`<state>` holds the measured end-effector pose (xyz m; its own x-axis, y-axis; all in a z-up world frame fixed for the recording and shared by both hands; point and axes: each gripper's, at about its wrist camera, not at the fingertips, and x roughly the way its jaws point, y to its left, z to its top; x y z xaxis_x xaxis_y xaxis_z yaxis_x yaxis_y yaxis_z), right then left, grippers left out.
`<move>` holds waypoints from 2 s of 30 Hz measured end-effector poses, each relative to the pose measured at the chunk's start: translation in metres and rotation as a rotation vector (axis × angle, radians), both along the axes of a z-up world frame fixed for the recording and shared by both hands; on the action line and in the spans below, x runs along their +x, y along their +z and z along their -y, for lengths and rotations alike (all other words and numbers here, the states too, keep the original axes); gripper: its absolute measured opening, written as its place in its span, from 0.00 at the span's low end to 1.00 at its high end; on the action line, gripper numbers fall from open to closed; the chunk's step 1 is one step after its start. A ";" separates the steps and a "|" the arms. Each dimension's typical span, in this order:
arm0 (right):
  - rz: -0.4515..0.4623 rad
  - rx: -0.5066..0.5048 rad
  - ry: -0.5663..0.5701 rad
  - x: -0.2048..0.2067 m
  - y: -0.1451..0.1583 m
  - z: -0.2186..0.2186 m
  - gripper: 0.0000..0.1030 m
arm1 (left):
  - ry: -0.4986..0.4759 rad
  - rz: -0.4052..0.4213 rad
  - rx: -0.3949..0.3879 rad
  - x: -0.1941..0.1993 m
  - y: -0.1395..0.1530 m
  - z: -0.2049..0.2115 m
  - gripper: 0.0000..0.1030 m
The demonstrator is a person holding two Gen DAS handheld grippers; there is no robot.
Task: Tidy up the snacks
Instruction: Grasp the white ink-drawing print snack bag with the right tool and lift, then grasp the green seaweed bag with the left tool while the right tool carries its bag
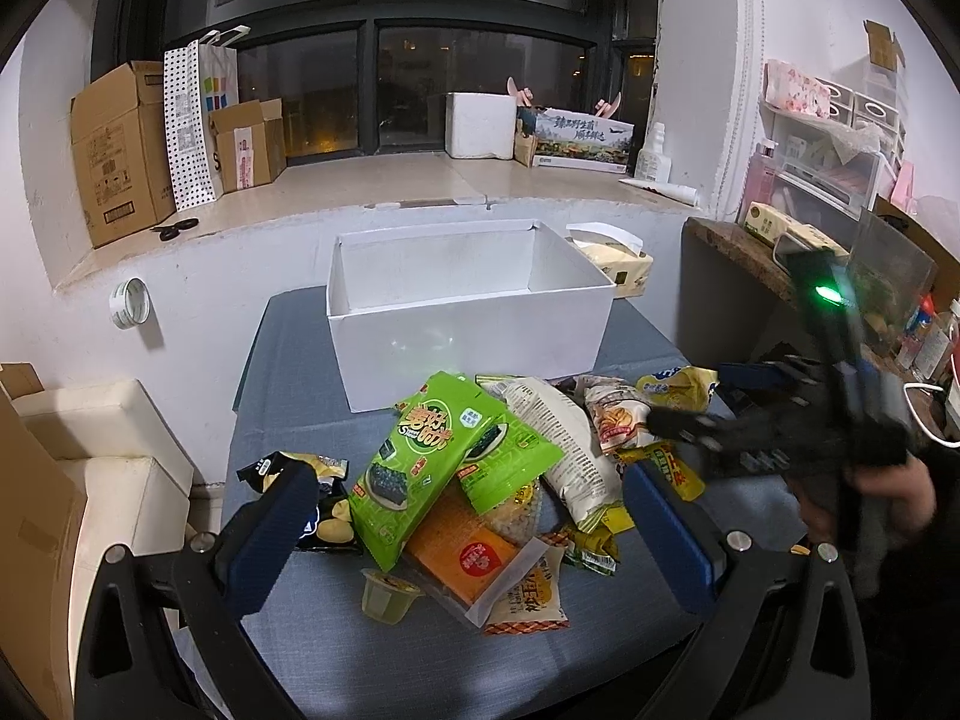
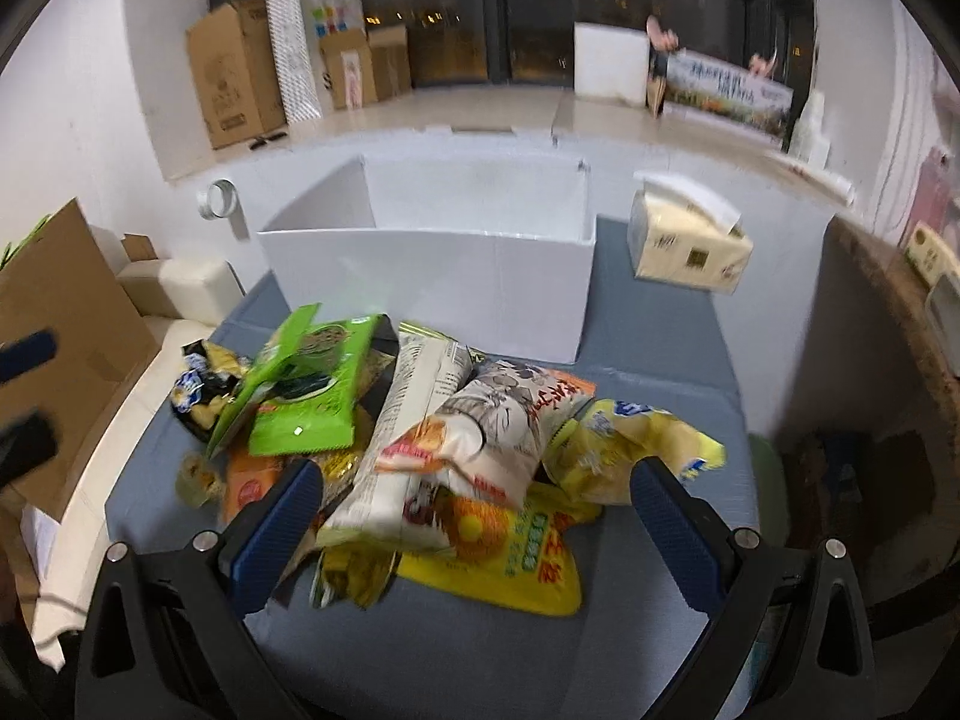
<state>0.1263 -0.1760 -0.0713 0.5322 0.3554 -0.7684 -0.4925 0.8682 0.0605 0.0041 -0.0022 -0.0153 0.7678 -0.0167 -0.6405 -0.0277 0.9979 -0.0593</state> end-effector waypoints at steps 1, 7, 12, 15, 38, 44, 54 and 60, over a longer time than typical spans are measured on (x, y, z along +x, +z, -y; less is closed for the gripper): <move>-0.026 0.007 -0.004 0.009 -0.004 -0.003 1.00 | 0.001 0.000 0.000 0.000 -0.001 -0.001 1.00; -0.203 0.019 -0.043 0.064 -0.038 -0.023 1.00 | 0.015 0.002 0.001 -0.002 -0.002 -0.006 1.00; -0.329 0.000 -0.080 0.088 -0.076 -0.031 0.73 | 0.030 -0.004 -0.004 0.000 -0.005 -0.012 1.00; -0.329 0.029 -0.103 0.085 -0.077 -0.023 0.53 | 0.031 -0.008 -0.009 0.002 -0.009 -0.015 1.00; -0.173 0.271 -0.032 0.011 0.018 0.050 0.43 | -0.521 -0.137 -0.071 0.114 -0.071 -0.057 1.00; -0.163 0.285 -0.028 -0.001 0.025 0.061 0.43 | -0.548 -0.187 -0.066 0.137 -0.089 -0.056 1.00; -0.163 0.303 -0.005 -0.008 0.027 0.061 0.43 | -0.519 -0.269 -0.106 0.152 -0.110 -0.057 0.69; -0.145 0.307 -0.007 -0.012 0.031 0.062 0.43 | -0.475 -0.108 -0.123 0.133 -0.065 -0.057 0.69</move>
